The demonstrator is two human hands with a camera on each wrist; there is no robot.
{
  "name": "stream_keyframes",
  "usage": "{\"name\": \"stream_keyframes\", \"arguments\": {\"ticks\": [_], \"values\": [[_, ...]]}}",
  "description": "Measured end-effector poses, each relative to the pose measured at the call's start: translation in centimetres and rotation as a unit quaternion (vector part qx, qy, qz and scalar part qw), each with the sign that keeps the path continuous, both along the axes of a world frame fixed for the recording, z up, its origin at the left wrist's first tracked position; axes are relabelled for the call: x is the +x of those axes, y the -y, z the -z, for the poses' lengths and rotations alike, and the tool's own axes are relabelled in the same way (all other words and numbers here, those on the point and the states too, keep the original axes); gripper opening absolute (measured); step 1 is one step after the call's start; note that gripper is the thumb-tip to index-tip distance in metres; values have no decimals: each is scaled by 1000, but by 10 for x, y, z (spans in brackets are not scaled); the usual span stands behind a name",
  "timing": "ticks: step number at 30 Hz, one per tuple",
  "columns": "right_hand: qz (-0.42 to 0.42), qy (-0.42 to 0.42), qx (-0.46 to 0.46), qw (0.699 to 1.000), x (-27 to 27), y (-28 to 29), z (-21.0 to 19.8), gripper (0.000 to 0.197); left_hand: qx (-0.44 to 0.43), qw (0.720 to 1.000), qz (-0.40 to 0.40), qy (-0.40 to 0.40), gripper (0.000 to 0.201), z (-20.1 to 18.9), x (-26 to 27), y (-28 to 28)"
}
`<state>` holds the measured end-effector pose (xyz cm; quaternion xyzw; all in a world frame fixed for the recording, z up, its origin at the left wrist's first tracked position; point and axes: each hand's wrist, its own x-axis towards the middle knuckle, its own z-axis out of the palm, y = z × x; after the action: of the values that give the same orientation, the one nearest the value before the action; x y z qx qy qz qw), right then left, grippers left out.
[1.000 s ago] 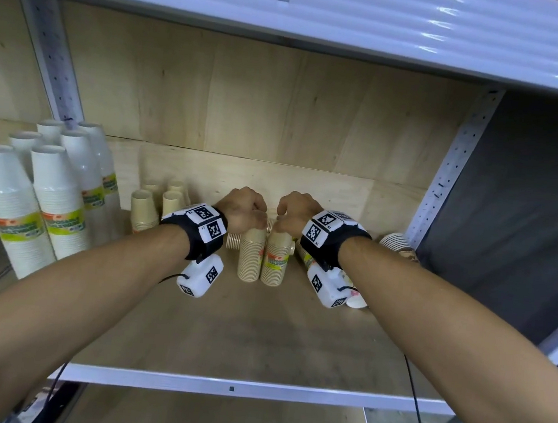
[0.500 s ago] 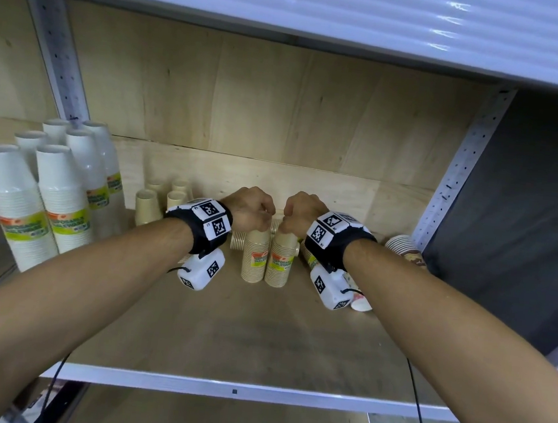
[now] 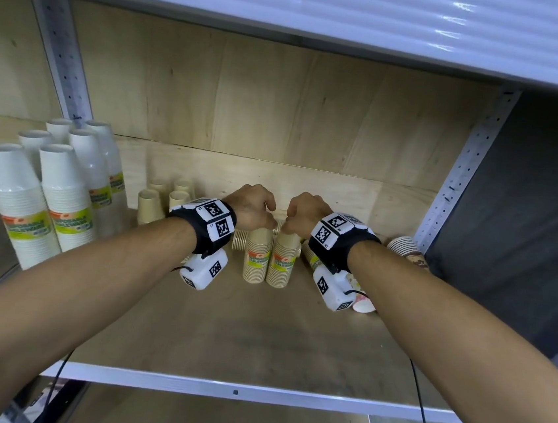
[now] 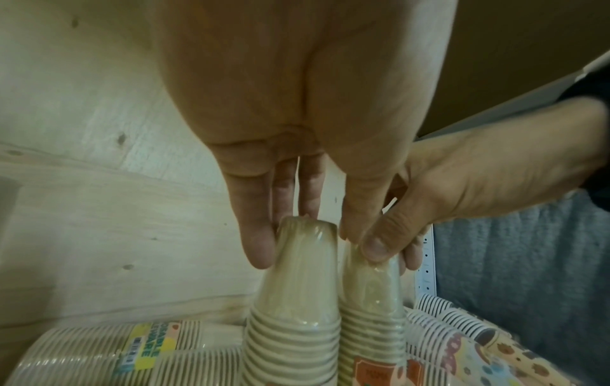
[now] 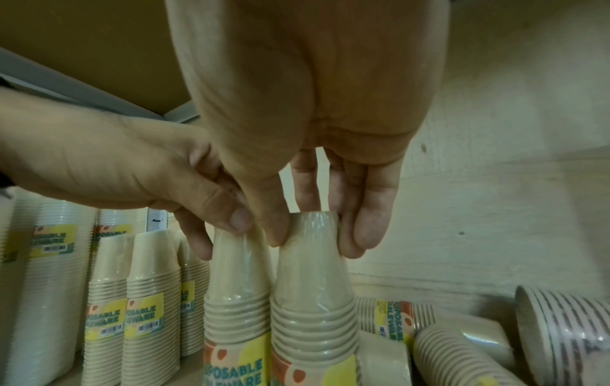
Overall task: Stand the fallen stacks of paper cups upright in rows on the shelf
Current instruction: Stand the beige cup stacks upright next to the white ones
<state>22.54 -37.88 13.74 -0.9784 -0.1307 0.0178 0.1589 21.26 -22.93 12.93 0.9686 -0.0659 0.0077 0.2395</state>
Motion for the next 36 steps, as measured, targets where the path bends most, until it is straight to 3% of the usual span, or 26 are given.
{"name": "stream_keyframes", "arguments": {"ticks": [4,18,24,36], "values": [[-1,-1,3,1000,-2,-1,0,34,-1,1000,6,2,37,1,1,1],[-50,-19,-10,999,-10,-23,-15,36,71,995,4,-71,33,-25,-12,-19],[-97,-20,-2,995,-19,-57,-22,39,92,988,-38,-120,27,-38,-30,-49],[-166,-31,49,984,-39,-128,-19,37,104,981,-141,-84,27,-40,-70,-118]]}}
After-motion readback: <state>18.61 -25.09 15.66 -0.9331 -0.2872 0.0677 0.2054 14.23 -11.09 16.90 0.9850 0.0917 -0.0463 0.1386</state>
